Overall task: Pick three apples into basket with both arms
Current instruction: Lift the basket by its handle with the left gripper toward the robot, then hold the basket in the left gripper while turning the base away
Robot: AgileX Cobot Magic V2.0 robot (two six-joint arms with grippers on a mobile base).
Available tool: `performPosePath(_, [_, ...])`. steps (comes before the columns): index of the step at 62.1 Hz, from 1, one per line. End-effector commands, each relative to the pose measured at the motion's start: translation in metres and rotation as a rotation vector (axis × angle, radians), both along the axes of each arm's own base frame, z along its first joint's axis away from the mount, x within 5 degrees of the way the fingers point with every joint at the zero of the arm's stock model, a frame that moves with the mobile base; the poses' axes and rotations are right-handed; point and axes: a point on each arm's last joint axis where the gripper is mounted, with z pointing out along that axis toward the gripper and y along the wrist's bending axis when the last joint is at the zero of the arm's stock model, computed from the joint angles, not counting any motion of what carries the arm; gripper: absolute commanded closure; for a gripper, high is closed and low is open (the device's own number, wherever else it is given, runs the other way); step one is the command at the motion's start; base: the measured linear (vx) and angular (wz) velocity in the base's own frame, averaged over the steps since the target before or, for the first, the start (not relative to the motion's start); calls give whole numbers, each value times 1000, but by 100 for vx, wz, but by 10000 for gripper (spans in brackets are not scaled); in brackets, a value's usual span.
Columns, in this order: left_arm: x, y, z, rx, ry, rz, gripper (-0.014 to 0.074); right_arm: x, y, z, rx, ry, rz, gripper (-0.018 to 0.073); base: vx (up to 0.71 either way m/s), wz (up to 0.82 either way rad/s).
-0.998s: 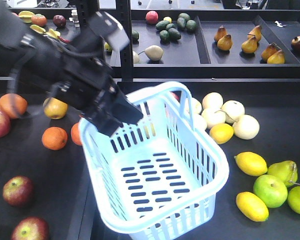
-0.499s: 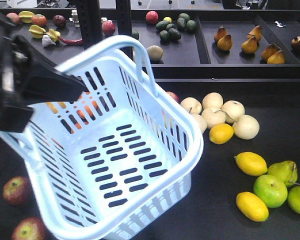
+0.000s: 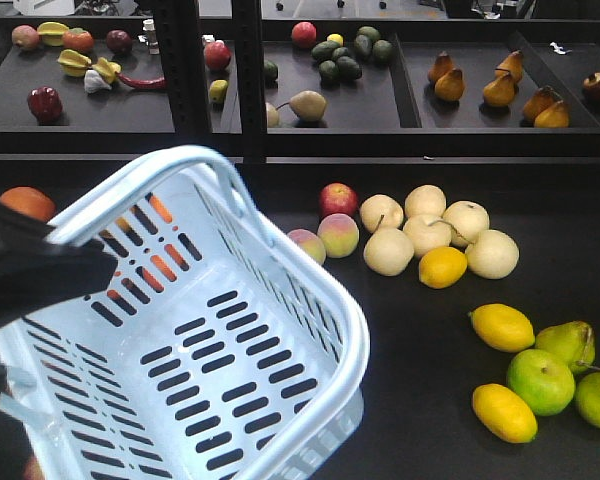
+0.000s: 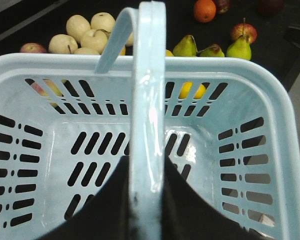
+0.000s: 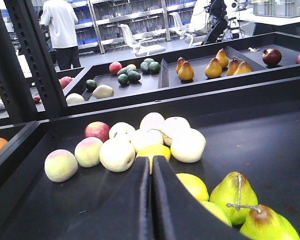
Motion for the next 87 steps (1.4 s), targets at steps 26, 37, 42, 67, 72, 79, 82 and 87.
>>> performPosePath(26, [-15,11,17,-175,-203,88,603,0,0,3,-16,-73,-4,564,0,0])
performPosePath(37, [-15,11,17,-174,-204,88,603,0,0,3,-16,-73,-4,564,0,0])
performPosePath(42, [-15,11,17,-174,-204,88,603,0,0,3,-16,-73,-4,564,0,0])
performPosePath(67, [-15,11,17,-174,-204,88,603,0,0,3,-16,-73,-4,564,0,0])
performPosePath(72, [-15,11,17,-174,-204,88,603,0,0,3,-16,-73,-4,564,0,0])
performPosePath(79, [-15,11,17,-174,-204,88,603,0,0,3,-16,-73,-4,564,0,0])
performPosePath(82, [-15,11,17,-174,-204,88,603,0,0,3,-16,-73,-4,564,0,0])
performPosePath(87, [-15,11,17,-174,-204,88,603,0,0,3,-16,-73,-4,564,0,0])
